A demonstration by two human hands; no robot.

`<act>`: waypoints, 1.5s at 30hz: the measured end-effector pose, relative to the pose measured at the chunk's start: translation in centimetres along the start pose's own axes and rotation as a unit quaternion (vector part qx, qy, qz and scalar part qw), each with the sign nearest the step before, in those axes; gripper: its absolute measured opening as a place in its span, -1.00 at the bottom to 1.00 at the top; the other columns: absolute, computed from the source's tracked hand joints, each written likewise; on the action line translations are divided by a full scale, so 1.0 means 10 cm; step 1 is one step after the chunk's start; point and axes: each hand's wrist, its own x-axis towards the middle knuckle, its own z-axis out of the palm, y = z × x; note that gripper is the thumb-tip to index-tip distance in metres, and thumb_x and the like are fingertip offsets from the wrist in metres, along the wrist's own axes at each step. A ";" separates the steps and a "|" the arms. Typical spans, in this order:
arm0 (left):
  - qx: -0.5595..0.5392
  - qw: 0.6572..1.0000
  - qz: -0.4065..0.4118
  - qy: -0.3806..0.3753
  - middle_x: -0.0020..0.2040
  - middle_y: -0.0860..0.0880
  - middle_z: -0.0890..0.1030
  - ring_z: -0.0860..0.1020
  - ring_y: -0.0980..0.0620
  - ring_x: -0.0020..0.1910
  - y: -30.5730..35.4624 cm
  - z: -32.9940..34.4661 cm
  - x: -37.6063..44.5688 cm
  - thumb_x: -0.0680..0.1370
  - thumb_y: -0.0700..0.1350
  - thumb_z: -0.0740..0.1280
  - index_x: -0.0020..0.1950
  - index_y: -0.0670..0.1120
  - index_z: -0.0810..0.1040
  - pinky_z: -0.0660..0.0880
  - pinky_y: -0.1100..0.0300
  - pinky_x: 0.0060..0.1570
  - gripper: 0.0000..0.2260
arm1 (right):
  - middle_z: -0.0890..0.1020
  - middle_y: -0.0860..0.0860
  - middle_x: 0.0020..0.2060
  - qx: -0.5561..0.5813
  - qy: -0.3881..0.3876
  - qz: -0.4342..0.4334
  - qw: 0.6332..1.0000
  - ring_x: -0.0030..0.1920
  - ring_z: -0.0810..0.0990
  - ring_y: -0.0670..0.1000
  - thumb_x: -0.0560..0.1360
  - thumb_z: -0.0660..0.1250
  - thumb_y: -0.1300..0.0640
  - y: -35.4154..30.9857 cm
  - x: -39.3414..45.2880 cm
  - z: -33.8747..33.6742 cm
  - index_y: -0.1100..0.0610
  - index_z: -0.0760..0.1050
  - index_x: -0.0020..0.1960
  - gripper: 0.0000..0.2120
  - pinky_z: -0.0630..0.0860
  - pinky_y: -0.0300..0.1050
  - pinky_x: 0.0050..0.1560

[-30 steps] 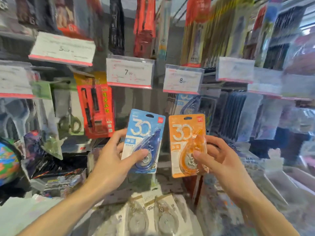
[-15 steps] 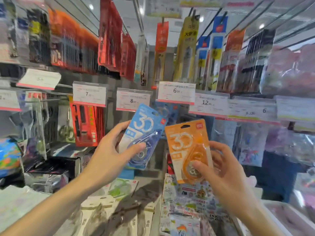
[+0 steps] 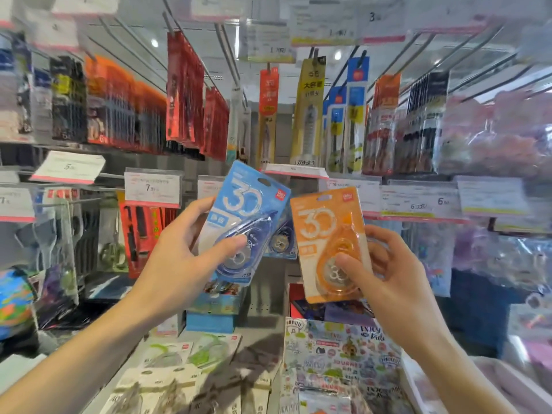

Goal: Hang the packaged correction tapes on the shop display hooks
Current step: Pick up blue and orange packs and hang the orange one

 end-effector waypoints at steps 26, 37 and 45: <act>-0.130 0.989 -0.072 -0.023 0.11 0.15 0.75 0.72 0.15 0.07 -0.36 0.53 0.09 0.43 -0.03 0.47 0.38 0.08 0.44 0.60 0.34 -0.05 -0.47 | 0.79 -0.13 0.02 0.046 0.016 -0.038 0.998 0.01 0.78 -0.07 0.34 0.49 -0.13 -0.09 0.14 -0.06 -0.17 0.49 0.22 -0.53 0.69 -0.24 -0.02; -0.098 0.989 -0.112 0.007 0.12 0.22 0.73 0.71 0.18 0.07 -0.61 0.70 0.04 0.54 -0.01 0.49 0.31 0.20 0.46 0.61 0.33 -0.06 -0.61 | 0.78 -0.11 0.03 0.034 -0.005 -0.022 0.999 0.03 0.77 -0.07 0.38 0.51 -0.09 0.03 0.14 -0.02 -0.17 0.50 0.22 -0.57 0.70 -0.18 -0.01; -0.042 0.989 -0.139 0.013 -0.02 0.38 0.70 0.67 0.36 -0.03 -0.84 0.81 0.24 0.56 0.02 0.47 0.12 0.23 0.51 0.51 0.51 -0.19 -0.79 | 0.77 -0.07 0.09 0.011 -0.074 0.034 0.997 0.09 0.76 -0.05 0.40 0.52 -0.03 0.29 -0.03 -0.08 -0.15 0.51 0.23 -0.57 0.71 -0.13 0.00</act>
